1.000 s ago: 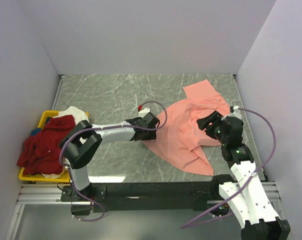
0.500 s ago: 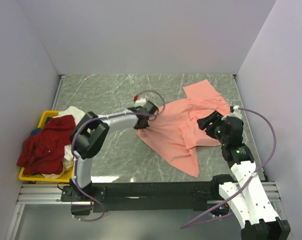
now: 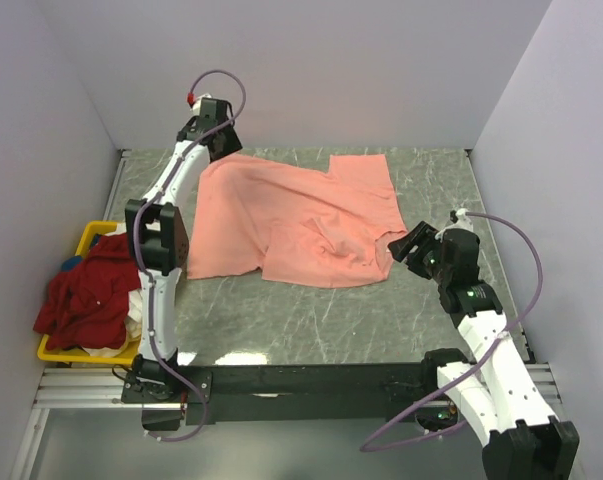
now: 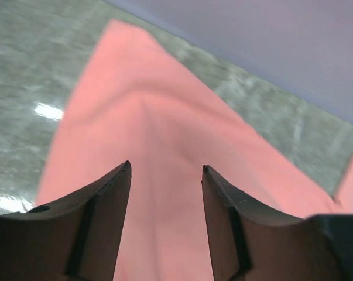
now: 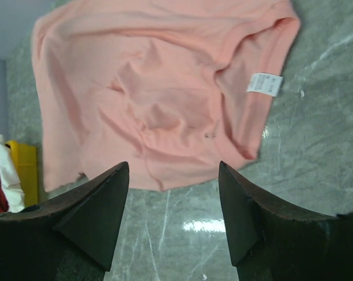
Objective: Fold and stack the t-shirts
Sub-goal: Flatten the tshirt out
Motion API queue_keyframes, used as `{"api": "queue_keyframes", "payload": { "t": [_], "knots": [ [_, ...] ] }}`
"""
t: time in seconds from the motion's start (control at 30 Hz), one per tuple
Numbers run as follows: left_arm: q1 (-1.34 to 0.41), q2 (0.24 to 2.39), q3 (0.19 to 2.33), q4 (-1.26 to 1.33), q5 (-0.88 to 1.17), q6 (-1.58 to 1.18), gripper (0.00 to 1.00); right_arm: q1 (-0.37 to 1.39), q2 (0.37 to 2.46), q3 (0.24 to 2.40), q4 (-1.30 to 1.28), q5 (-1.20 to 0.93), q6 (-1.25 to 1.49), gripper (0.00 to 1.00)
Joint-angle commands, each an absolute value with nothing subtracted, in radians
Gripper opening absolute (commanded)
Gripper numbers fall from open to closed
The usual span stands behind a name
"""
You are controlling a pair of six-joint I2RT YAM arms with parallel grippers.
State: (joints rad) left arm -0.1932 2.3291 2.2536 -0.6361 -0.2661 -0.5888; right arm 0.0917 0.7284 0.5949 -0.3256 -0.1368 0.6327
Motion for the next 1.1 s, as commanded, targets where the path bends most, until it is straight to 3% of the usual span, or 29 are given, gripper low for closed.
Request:
{"api": "queue_keyframes", "payload": {
  "t": [0.0, 0.3, 0.5, 0.8, 1.07],
  "knots": [
    [-0.264, 2.145, 2.128, -0.599, -0.132, -0.595, 0.59, 0.092, 0.767, 0.618, -0.305, -0.153, 0.604, 0.70],
    [-0.324, 1.665, 1.331, -0.394, -0.244, -0.809, 0.48, 0.139, 0.848, 0.517, -0.196, -0.212, 0.669, 0.68],
    [-0.327, 1.435, 0.990, -0.313, -0.285, -0.932, 0.43, 0.378, 0.958, 0.459, -0.069, -0.098, 0.788, 0.66],
    [-0.327, 1.330, 0.799, -0.370, -0.461, -1.048, 0.44, 0.517, 1.219, 0.520, 0.049, -0.002, 0.876, 0.66],
    [-0.325, 1.342, 0.776, -0.459, -0.548, -1.134, 0.46, 0.515, 1.233, 0.523, -0.044, 0.121, 0.890, 0.70]
  ]
}}
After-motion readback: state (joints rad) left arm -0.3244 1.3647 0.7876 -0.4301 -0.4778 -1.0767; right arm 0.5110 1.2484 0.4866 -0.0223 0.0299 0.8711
